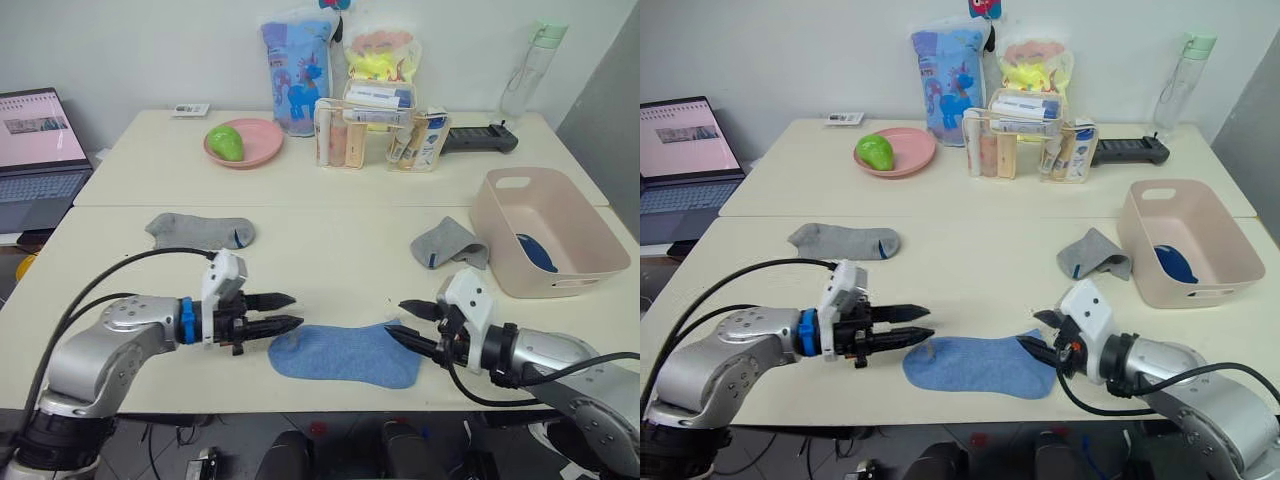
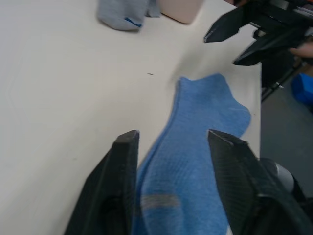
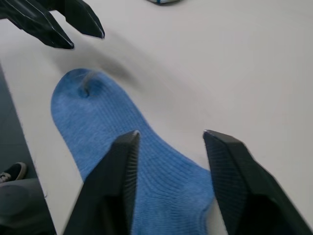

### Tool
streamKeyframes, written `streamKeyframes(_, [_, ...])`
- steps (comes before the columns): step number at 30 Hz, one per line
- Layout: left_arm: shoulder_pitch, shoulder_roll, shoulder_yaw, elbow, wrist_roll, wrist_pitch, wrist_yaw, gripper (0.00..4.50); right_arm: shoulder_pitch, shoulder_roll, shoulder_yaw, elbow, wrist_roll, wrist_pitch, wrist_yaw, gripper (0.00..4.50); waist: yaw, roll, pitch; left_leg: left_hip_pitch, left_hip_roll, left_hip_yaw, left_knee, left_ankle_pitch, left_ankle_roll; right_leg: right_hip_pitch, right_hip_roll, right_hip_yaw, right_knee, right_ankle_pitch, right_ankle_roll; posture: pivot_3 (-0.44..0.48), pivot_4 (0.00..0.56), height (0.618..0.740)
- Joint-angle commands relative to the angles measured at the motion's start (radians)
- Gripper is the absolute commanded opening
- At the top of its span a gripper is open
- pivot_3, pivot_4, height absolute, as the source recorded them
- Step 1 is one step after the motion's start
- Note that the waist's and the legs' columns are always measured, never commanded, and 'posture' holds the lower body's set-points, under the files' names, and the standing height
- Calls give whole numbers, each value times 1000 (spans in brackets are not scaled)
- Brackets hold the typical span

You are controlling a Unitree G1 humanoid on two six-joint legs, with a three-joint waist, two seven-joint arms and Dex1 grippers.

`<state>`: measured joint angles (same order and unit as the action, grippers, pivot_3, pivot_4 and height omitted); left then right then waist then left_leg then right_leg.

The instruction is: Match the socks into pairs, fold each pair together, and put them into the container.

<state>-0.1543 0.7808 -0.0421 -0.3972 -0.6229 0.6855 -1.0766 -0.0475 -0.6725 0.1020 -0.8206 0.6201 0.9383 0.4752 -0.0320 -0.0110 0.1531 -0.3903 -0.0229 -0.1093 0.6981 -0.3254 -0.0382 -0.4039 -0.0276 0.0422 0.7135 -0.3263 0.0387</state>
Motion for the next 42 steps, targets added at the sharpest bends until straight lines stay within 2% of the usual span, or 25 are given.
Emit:
streamKeyframes(1, [1, -19, -80, -27, 69, -65, 2, 591, 13, -6, 82, 16, -68, -74, 26, 738, 0, 0, 0, 0, 0, 0, 0, 0, 0, 0, 0, 0, 0, 0, 0, 0, 150, 703])
streamKeyframes(3, [6, -35, -166, 3, 163, -120, 26, 0, 32, 11, 165, 88, -140, -141, 34, 34, 0, 0, -1, 0, 0, 0, 0, 0, 0, 0, 0, 0, 0, 0, 0, 0, 150, 703])
streamKeyframes(4, [8, -44, -187, 20, 191, -125, 43, 0, 37, 16, 191, 112, -164, -163, 41, 12, 0, 0, 0, 1, 0, 0, 0, 0, 0, 1, 0, 0, 0, 0, 0, 0, 150, 703])
streamKeyframes(8, [27, -48, -216, 120, 285, -189, 75, 0, 56, 1, 230, 158, -238, -226, 63, 12, -1, 0, 0, 0, 0, 1, 0, 0, 0, 0, 0, 0, 1, 0, 0, 0, 150, 703])
streamKeyframes(13, [66, -27, -208, 190, 334, -244, 76, 0, 134, -20, 188, 203, -269, -263, 71, 12, 1, -1, -2, 1, 0, 0, 0, 0, 0, 1, 1, -1, 0, 0, 0, 0, 150, 703])
streamKeyframes(18, [105, -36, -156, 153, 249, -277, 22, 0, 209, -36, 100, 197, -282, -356, 89, 12, 0, -1, -2, 17, 1, -2, -4, -1, 1, 18, 1, 0, -5, -1, 0, 0, 150, 703])
streamKeyframes(22, [94, -11, -130, 53, 158, -235, -54, 0, 191, 3, 46, 93, -201, -342, 97, 12, 0, -1, 0, 16, 1, -2, -4, -1, 1, 18, 1, 0, -5, -1, 0, 0, 150, 703])
streamKeyframes(24, [55, -24, -127, 34, 135, -202, -45, 0, 157, 36, 51, 67, -186, -315, 76, 12, 0, 0, 0, 16, 1, -2, -3, -1, 1, 17, 1, 0, -5, -1, 0, 0, 150, 703])
streamKeyframes(25, [27, -58, -124, 54, 134, -190, -10, 0, 135, 62, 74, 82, -203, -305, 57, 12, 1, -1, 0, 16, 1, -3, -3, -1, 1, 17, 1, 0, -5, -1, 0, 0, 150, 703])
streamKeyframes(27, [-7, -101, -135, 102, 170, -201, 35, 0, 102, 106, 128, 136, -260, -297, 16, 12, 1, -1, 0, 16, 0, -3, -3, -1, 1, 18, 1, -1, -5, -1, 0, 0, 150, 703])
streamKeyframes(33, [3, -117, -192, 229, 317, -306, 64, 0, 96, 190, 195, 259, -367, -337, -51, 12, 0, -1, 0, 14, 0, -2, -4, -1, 1, 15, 1, -1, -6, -1, 1, 0, 150, 703])
streamKeyframes(42, [41, -88, -194, 264, 360, -349, 51, 0, 181, 105, 67, 321, -408, -439, -1, 12, 1, -1, -1, 16, 0, -2, -4, -1, 1, 17, 0, -1, -6, -1, 1, 0, 150, 703])
